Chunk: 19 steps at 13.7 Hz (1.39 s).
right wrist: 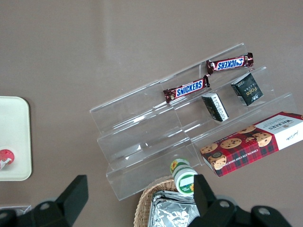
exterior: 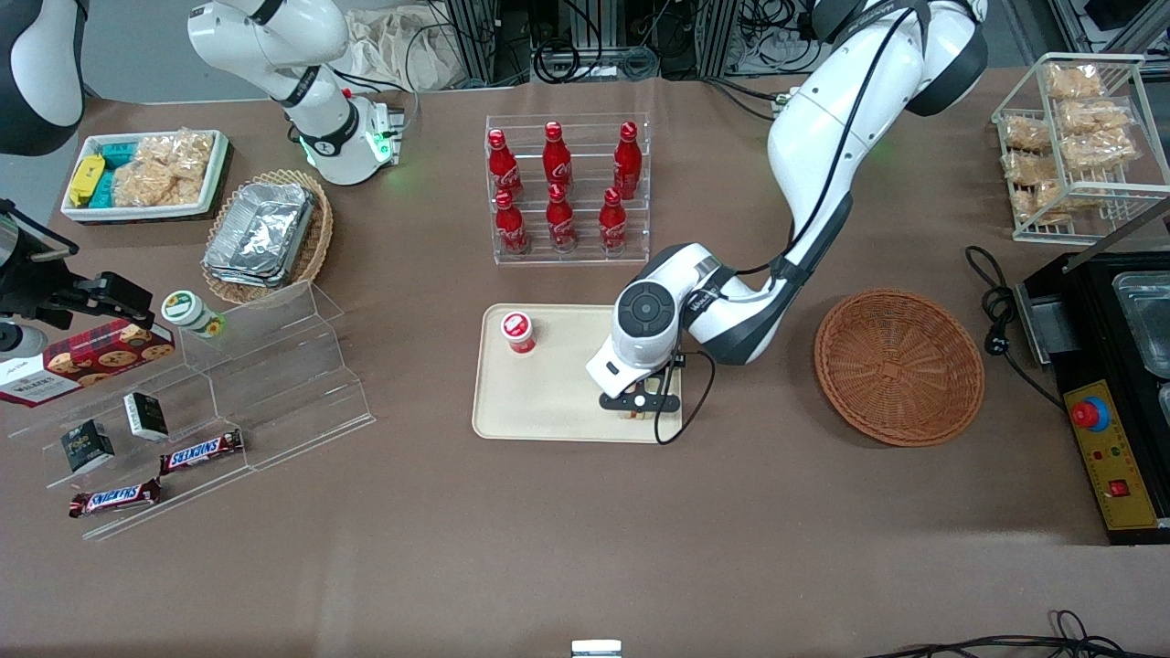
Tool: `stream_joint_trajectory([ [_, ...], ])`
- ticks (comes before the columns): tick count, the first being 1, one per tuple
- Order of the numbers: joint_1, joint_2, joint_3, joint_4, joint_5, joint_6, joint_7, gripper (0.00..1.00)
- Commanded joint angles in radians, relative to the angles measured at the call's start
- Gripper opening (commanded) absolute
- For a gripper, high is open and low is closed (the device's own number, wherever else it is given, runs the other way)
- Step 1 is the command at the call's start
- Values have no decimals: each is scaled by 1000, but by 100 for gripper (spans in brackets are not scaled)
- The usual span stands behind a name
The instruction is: Place sandwich from basket to tray
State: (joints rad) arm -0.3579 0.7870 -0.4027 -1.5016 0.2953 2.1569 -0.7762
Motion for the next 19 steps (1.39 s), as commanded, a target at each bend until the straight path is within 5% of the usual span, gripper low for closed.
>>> stream_joint_trajectory([
  [1, 7, -22, 7, 20, 18, -8, -14, 100],
  [10, 85, -331, 82, 54, -5, -293, 5, 100],
  [12, 158, -408, 81, 19, -62, -299, 33, 100],
  [16, 298, -589, 94, -115, -212, -333, 397, 100],
  [19, 301, -655, 224, -163, -278, -382, 630, 100],
])
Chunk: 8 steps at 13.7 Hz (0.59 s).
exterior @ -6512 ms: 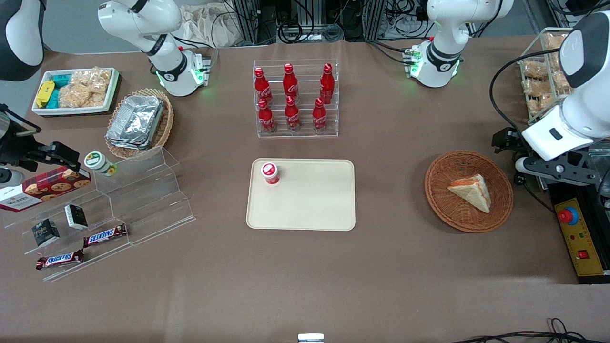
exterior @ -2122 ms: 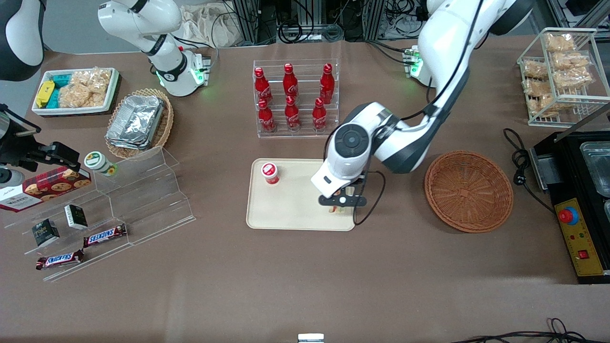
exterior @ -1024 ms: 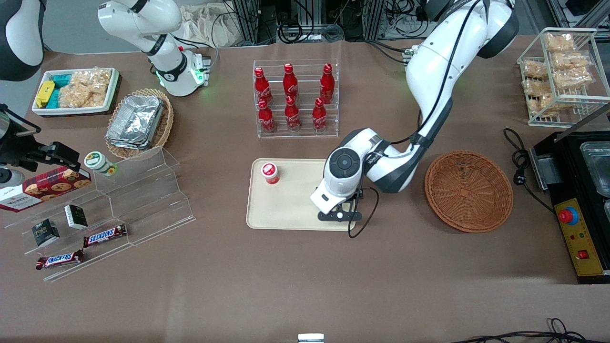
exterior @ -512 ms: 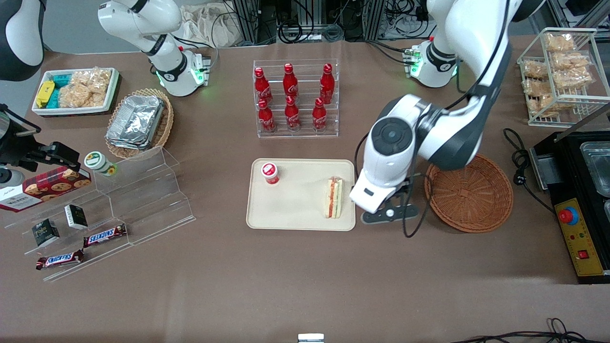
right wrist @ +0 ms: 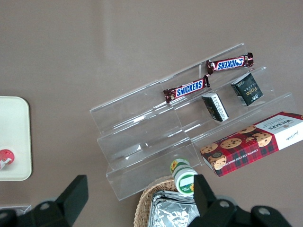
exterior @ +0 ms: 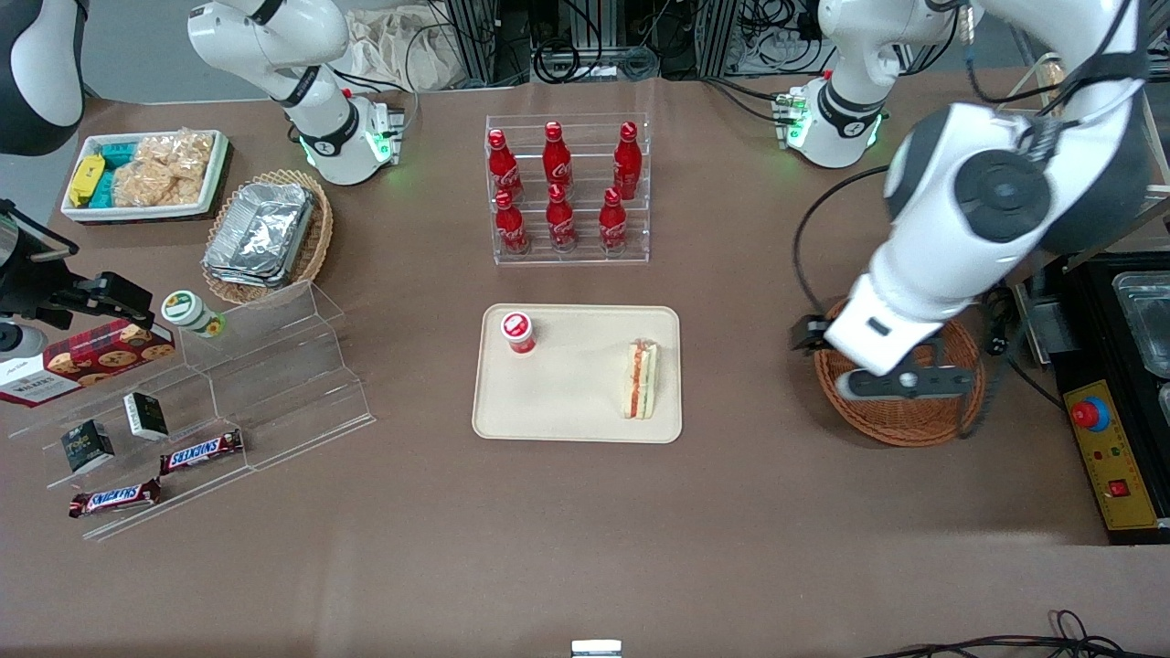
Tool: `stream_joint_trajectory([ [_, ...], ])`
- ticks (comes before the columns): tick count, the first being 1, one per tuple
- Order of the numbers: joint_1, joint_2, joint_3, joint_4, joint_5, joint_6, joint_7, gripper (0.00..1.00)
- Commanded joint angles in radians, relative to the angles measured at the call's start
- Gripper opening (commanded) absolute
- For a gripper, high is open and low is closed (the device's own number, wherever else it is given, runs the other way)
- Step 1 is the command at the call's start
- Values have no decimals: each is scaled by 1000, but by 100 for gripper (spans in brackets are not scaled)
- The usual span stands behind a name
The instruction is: Place sandwich from basket to tray
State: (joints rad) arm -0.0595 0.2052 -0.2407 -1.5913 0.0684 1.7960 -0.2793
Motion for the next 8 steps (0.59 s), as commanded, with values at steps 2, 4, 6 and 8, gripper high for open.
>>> stream_joint_trajectory([
  [2, 6, -87, 139, -72, -56, -65, 280, 100],
  [4, 32, -95, 176, -64, -56, -84, 376, 100],
  [6, 69, -84, 178, -46, -55, -87, 452, 100],
  [8, 72, -72, 178, -6, -45, -89, 495, 100],
])
